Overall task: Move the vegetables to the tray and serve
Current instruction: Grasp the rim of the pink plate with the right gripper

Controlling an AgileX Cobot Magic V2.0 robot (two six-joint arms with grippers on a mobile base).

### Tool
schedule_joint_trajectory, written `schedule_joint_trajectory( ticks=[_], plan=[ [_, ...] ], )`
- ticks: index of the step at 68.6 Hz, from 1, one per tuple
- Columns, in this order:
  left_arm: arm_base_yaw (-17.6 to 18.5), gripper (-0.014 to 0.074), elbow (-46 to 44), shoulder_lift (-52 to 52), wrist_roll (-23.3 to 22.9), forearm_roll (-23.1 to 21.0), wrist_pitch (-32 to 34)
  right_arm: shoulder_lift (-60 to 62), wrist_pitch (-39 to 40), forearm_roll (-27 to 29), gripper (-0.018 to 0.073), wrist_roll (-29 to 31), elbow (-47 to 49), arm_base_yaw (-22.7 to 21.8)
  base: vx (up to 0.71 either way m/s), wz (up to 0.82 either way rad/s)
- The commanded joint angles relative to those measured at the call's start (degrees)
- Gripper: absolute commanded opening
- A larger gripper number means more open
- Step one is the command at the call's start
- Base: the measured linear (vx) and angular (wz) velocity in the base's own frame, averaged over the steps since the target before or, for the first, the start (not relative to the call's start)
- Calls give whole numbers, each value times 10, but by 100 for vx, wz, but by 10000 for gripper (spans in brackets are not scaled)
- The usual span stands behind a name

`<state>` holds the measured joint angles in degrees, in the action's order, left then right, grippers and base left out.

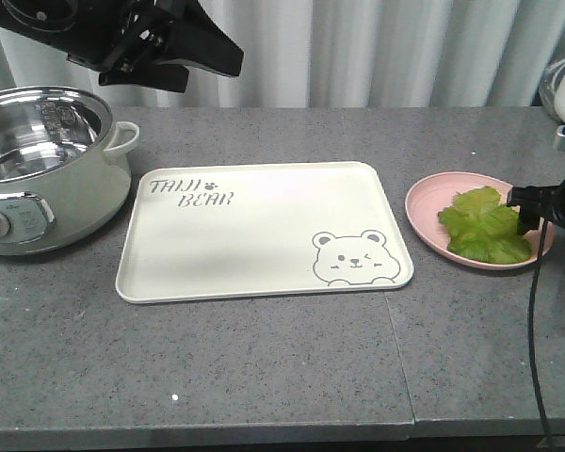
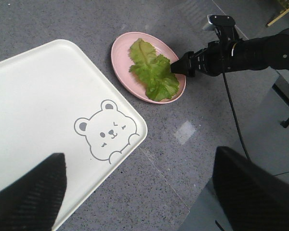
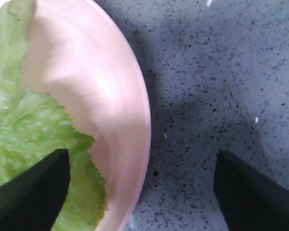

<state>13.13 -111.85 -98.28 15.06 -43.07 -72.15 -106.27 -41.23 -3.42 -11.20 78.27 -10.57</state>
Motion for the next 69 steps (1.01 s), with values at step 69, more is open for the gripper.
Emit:
schedule_joint_trajectory(
  ticks=[69],
  plan=[
    [4, 587, -14, 27, -1, -36, 7, -31, 24, -27, 513, -8, 18, -3, 0, 0]
  ],
)
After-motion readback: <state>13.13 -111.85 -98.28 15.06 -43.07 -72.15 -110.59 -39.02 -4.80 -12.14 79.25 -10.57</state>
